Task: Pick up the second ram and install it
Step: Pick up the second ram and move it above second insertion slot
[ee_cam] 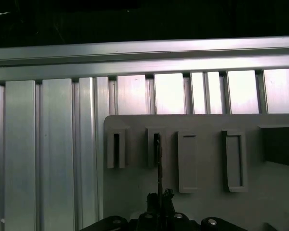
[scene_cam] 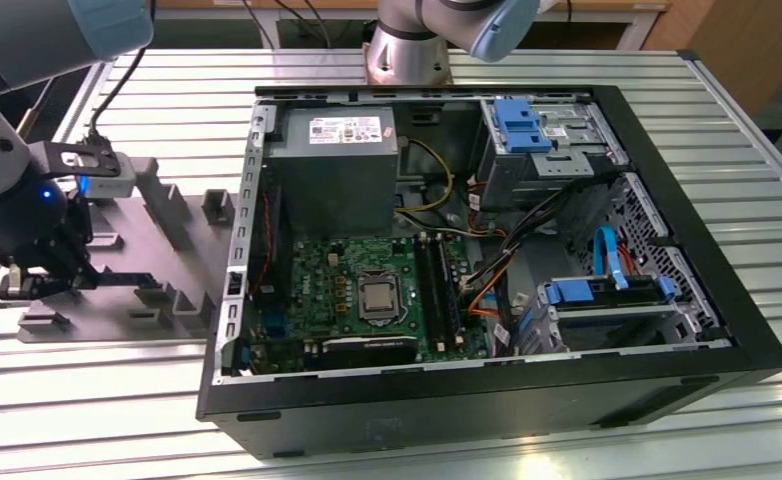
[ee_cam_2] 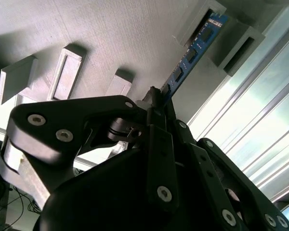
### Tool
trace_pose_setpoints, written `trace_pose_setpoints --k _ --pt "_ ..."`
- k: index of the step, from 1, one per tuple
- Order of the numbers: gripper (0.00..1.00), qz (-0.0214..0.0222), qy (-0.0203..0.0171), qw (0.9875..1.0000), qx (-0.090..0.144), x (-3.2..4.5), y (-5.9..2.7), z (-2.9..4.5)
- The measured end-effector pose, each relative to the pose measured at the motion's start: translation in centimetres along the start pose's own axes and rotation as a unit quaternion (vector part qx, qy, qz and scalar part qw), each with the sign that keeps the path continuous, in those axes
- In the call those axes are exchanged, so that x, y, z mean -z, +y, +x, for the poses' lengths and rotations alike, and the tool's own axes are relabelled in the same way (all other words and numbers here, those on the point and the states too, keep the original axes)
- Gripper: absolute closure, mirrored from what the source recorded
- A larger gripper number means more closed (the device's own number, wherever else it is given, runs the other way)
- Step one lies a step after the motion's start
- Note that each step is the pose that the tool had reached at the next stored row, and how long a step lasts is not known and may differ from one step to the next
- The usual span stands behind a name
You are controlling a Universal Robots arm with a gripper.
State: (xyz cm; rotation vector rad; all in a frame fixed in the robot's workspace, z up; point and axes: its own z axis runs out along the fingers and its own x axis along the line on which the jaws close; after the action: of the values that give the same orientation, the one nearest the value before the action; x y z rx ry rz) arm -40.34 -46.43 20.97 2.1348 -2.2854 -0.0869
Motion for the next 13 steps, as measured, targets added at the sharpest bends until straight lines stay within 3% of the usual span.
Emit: trace_pose_setpoints --k 7,13 --pt "0.86 -0.0002 0.0002 1.0000 0.000 0.12 0.01 0.00" --pt "0.86 -0.0001 0.0001 1.0000 0.000 1.26 0.06 -0.04"
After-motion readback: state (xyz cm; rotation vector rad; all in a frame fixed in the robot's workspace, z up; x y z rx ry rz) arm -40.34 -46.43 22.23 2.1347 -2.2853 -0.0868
